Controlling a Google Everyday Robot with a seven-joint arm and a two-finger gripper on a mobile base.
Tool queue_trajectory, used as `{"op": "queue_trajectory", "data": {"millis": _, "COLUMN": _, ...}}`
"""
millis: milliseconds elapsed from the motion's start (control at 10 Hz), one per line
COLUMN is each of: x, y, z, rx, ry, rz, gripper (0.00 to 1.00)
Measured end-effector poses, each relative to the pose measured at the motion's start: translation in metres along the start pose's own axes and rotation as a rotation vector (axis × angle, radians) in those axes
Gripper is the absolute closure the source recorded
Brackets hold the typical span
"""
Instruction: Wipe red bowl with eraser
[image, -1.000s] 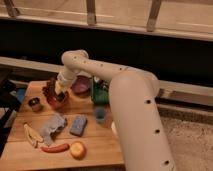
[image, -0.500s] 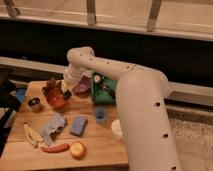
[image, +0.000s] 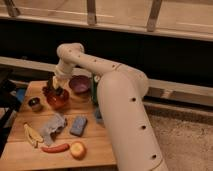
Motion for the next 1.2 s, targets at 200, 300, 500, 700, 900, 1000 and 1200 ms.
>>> {"op": "queue_trajectory", "data": {"millis": 200, "x": 0.014, "y": 0.022, "z": 0.008, "rx": -0.043, "ry": 0.029, "rz": -0.017, "gripper": 1.0}}
{"op": "queue_trajectory", "data": {"millis": 300, "x": 0.025, "y": 0.026, "z": 0.008, "rx": -0.058, "ry": 0.055, "rz": -0.019, "gripper": 1.0}}
{"op": "queue_trajectory", "data": {"millis": 500, "x": 0.04, "y": 0.025, "z": 0.006, "rx": -0.057, "ry": 0.091, "rz": -0.014, "gripper": 1.0}}
{"op": "queue_trajectory", "data": {"millis": 700, "x": 0.049, "y": 0.006, "z": -0.004, "rx": -0.025, "ry": 0.1, "rz": 0.02, "gripper": 1.0}}
{"op": "queue_trajectory", "data": {"millis": 900, "x": 0.04, "y": -0.004, "z": -0.007, "rx": 0.004, "ry": 0.104, "rz": 0.023, "gripper": 1.0}}
{"op": "queue_trajectory", "data": {"millis": 1000, "x": 0.028, "y": -0.006, "z": -0.002, "rx": 0.012, "ry": 0.107, "rz": 0.021, "gripper": 1.0}}
{"op": "queue_trajectory", "data": {"millis": 1200, "x": 0.004, "y": 0.001, "z": 0.013, "rx": -0.006, "ry": 0.102, "rz": 0.003, "gripper": 1.0}}
